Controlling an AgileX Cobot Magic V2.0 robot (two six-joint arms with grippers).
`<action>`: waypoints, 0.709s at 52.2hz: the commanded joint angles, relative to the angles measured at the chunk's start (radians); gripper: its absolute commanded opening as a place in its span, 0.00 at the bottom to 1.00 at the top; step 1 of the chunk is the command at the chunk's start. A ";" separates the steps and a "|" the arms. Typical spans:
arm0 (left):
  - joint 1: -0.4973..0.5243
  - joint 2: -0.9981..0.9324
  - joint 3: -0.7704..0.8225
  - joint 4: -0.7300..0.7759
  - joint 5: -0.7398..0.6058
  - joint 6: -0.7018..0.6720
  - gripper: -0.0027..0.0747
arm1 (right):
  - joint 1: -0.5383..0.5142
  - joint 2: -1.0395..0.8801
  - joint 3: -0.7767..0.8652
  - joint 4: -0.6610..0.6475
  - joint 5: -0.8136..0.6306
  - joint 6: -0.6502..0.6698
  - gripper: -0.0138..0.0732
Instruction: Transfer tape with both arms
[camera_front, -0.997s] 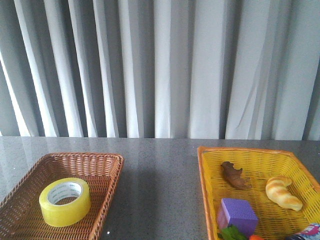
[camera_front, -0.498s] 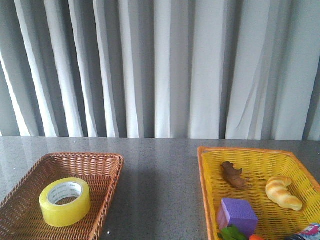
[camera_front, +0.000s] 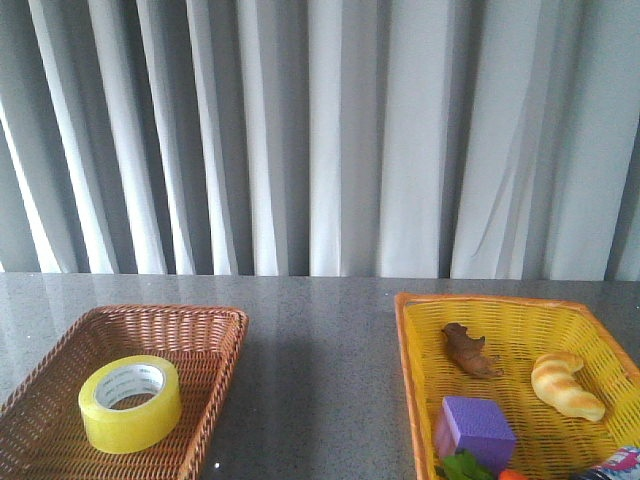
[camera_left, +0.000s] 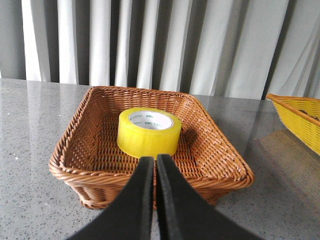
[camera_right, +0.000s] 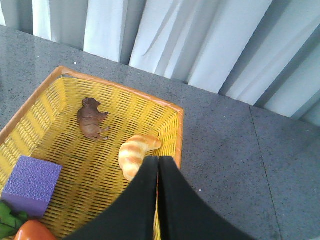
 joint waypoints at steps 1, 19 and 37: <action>-0.001 -0.034 0.077 -0.011 -0.208 -0.006 0.03 | -0.005 -0.016 -0.025 -0.028 -0.063 0.003 0.15; 0.101 -0.070 0.121 -0.009 -0.118 0.098 0.03 | -0.005 -0.013 -0.025 -0.028 -0.052 0.003 0.15; 0.116 -0.070 0.121 -0.011 -0.103 0.130 0.03 | -0.005 -0.013 -0.025 -0.028 -0.052 0.003 0.15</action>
